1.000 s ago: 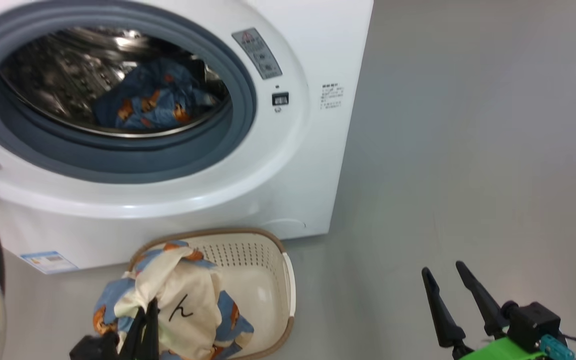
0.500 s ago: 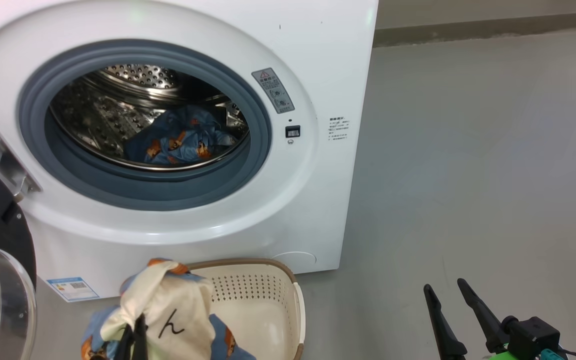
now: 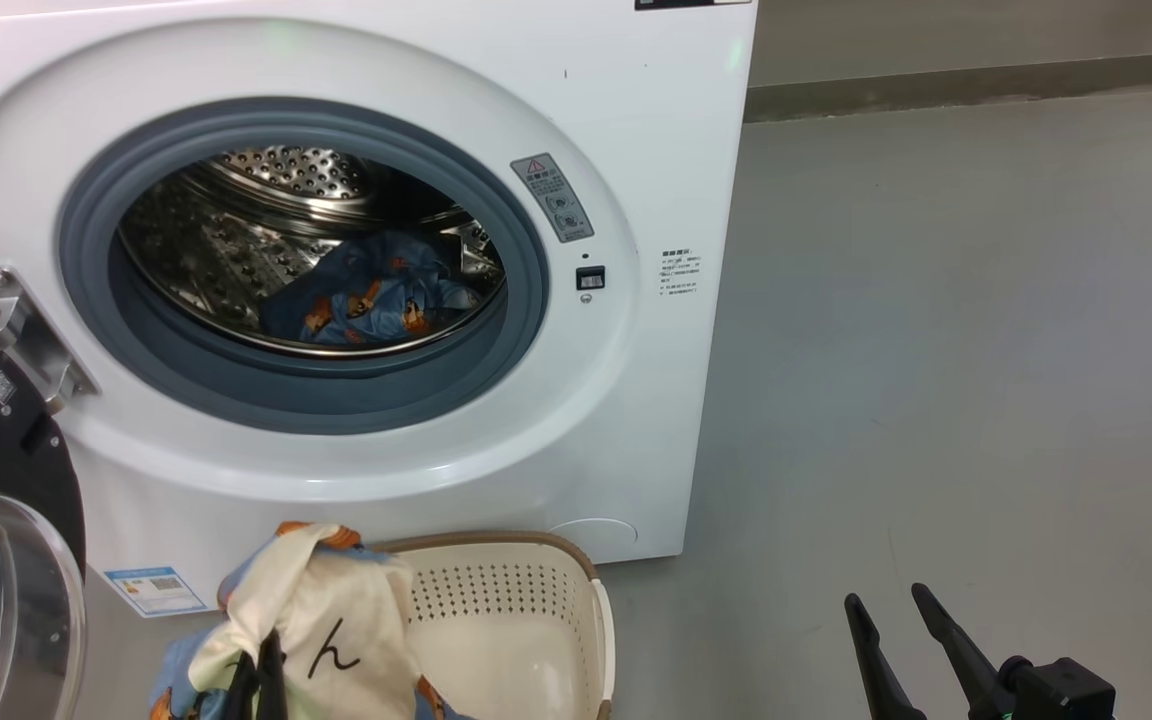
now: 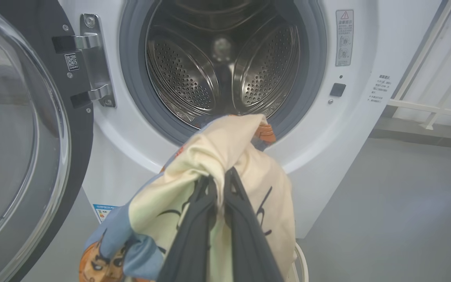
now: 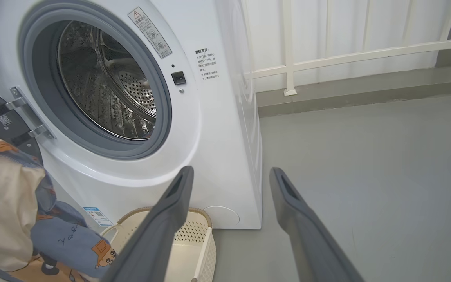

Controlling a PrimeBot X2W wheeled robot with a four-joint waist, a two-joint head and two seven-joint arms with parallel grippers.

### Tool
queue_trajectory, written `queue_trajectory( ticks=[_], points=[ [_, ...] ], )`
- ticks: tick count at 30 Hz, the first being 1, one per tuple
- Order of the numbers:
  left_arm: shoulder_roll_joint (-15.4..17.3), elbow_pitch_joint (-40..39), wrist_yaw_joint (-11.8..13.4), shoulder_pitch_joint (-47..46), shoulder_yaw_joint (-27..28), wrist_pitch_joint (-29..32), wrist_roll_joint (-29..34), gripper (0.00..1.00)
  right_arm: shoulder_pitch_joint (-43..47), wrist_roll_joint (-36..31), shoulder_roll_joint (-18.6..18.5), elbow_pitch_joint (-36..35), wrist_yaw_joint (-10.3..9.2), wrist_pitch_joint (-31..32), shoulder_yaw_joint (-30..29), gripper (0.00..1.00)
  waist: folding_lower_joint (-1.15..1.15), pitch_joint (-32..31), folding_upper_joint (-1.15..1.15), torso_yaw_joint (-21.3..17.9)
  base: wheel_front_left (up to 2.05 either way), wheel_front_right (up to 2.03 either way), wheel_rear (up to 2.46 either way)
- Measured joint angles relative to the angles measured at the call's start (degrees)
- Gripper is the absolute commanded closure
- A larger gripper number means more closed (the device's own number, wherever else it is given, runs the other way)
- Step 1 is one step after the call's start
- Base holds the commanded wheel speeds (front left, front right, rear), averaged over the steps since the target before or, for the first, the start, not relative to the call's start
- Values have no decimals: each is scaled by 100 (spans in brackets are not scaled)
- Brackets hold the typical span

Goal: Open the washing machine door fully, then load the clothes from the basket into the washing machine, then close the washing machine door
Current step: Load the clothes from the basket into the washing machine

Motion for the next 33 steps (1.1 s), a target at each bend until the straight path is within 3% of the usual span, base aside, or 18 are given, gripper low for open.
queue_trajectory(
  ticks=[33],
  points=[
    [12,-333,40,114,54,0,65,100,24,0,-27,-3,0,0,-14,0,0,-34,0,37,0,0,0]
  ],
)
